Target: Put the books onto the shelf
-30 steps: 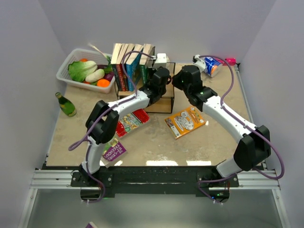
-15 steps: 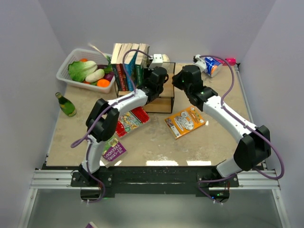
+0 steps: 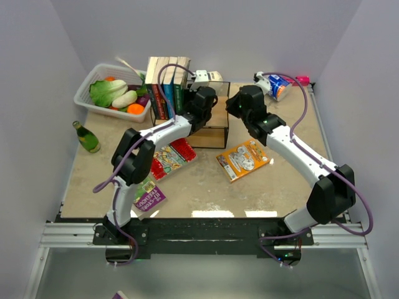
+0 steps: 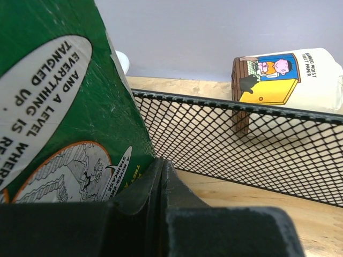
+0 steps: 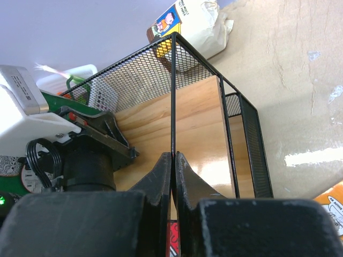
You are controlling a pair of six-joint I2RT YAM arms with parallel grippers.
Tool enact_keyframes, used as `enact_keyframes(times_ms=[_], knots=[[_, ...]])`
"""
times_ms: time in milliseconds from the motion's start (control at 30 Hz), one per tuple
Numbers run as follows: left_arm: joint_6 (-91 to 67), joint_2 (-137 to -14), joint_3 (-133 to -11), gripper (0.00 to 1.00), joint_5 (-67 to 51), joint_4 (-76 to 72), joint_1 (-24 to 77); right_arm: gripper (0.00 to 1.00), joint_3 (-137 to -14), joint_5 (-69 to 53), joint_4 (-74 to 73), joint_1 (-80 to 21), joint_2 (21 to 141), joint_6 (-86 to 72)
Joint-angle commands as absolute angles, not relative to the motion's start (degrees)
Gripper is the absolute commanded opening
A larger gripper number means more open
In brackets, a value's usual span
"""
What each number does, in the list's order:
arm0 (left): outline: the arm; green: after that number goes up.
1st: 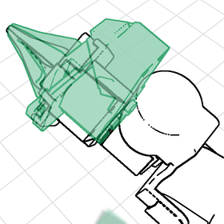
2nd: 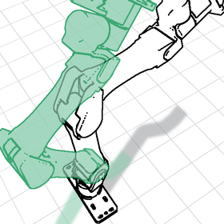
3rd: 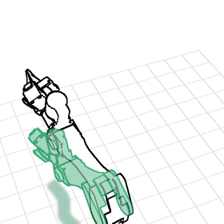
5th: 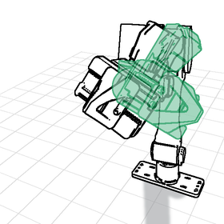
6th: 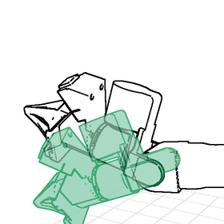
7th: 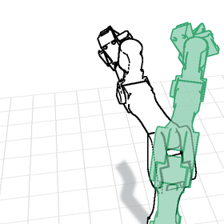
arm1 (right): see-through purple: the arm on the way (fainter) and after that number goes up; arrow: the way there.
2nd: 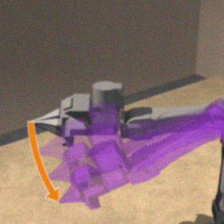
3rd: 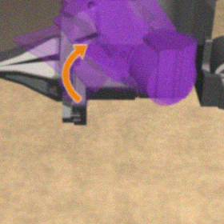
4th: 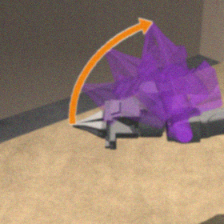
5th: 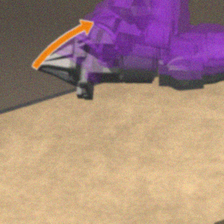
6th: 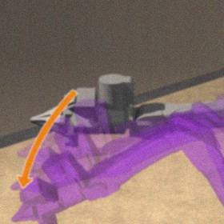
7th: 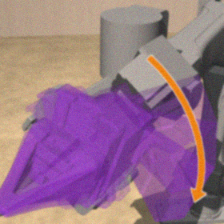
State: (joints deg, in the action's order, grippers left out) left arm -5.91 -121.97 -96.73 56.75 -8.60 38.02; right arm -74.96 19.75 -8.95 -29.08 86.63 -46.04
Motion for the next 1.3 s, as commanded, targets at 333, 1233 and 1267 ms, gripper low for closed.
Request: enact_keyframes(times_ms=[333,1233,1267], knots=[[-13.53,-119.8,-95.45,0.08,64.42,-2.29,34.63,0.0,-74.62,20.21,-6.77,-28.13,86.48,-46.93],[-16.88,-115.49,-93.34,0.03,62.84,2.29,35.77,0.0,-74.44,19.43,-6.5,-28.21,86.92,-47.46],[-16.88,-115.31,-93.25,0.03,62.84,2.2,36.12,0.0,-74.44,19.51,-6.59,-28.13,86.92,-47.46]])
